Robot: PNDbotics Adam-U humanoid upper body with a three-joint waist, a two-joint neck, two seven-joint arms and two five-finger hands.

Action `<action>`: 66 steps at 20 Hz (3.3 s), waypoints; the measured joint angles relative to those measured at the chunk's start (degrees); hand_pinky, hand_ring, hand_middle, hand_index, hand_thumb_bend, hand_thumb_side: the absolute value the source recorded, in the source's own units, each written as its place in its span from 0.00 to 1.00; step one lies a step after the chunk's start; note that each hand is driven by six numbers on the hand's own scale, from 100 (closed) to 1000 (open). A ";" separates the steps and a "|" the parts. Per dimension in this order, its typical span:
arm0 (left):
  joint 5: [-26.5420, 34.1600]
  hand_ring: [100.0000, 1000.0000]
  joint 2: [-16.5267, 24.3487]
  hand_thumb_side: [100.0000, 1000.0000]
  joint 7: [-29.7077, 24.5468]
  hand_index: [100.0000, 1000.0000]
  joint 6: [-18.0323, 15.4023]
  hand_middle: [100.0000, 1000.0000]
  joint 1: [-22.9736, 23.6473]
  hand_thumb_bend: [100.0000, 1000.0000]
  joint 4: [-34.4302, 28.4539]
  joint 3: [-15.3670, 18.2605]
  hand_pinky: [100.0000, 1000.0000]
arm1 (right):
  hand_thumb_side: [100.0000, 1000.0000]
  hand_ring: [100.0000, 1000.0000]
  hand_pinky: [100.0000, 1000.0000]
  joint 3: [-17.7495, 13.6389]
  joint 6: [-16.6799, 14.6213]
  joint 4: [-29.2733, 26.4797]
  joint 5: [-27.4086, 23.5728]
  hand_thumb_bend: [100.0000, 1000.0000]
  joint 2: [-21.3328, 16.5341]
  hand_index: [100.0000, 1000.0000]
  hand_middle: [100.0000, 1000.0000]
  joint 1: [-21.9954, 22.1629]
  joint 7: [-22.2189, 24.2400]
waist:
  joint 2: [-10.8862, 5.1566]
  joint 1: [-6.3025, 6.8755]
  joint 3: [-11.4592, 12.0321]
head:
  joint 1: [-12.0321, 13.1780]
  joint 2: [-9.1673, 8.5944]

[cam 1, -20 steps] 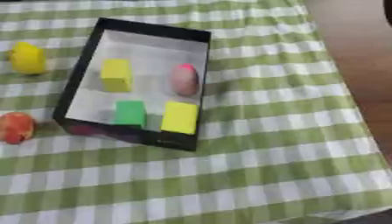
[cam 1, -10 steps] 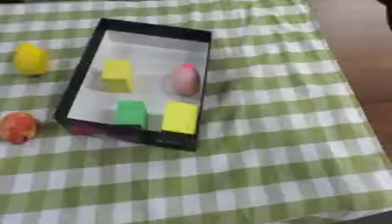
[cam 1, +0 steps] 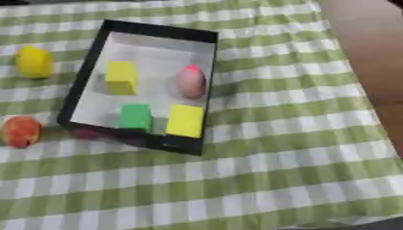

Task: Pick up objects on the table and place them in the box.

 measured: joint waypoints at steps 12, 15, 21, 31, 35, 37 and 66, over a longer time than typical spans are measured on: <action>-7.18 0.72 -10.36 0.00 -0.46 0.82 0.07 0.71 -13.57 0.50 16.03 -4.61 0.77 | 0.22 0.78 0.90 0.12 1.05 0.00 0.00 0.31 0.20 0.75 0.65 0.56 -0.21 | -0.03 0.10 0.08 | 1.25 0.00; -8.19 0.72 -12.50 0.00 -0.34 0.82 -0.59 0.71 -15.45 0.52 18.92 -4.70 0.77 | 0.22 0.78 0.90 0.12 1.26 0.00 -0.02 0.31 0.31 0.75 0.65 0.74 -0.27 | -0.03 0.10 0.08 | 2.21 0.00; -10.98 0.72 -16.70 0.00 0.13 0.81 -2.09 0.70 -18.90 0.53 23.98 -4.96 0.77 | 0.22 0.78 0.90 0.14 1.67 0.00 -0.05 0.31 0.85 0.75 0.65 0.84 -0.44 | -0.03 0.10 0.02 | 2.94 0.00; -16.87 0.72 -23.08 0.00 1.35 0.82 -4.77 0.72 -23.04 0.58 31.33 -4.79 0.78 | 0.22 0.78 0.90 0.29 2.14 0.00 -0.47 0.31 1.73 0.75 0.65 0.96 -0.76 | -0.04 0.10 -0.40 | 4.24 0.00; -18.94 0.72 -25.07 0.00 1.85 0.82 -5.48 0.72 -23.68 0.59 33.91 -4.18 0.78 | 0.22 0.78 0.90 0.29 2.45 0.00 -0.56 0.31 1.82 0.75 0.65 0.96 -0.88 | -0.04 0.10 -0.69 | 4.81 0.00; -19.88 0.72 -26.16 0.00 2.06 0.83 -5.75 0.72 -23.95 0.59 35.22 -3.91 0.77 | 0.22 0.78 0.90 0.31 2.59 0.00 -0.61 0.31 2.11 0.75 0.65 0.94 -0.88 | -0.04 0.10 -0.87 | 4.98 0.00; -31.57 0.53 -31.70 0.00 13.02 0.57 -6.66 0.48 -24.99 0.03 34.32 -2.90 0.58 | 0.23 0.78 0.91 0.97 3.80 0.00 -2.14 0.29 3.18 0.75 0.65 0.17 -0.51 | -0.03 0.10 -1.63 | 5.23 0.00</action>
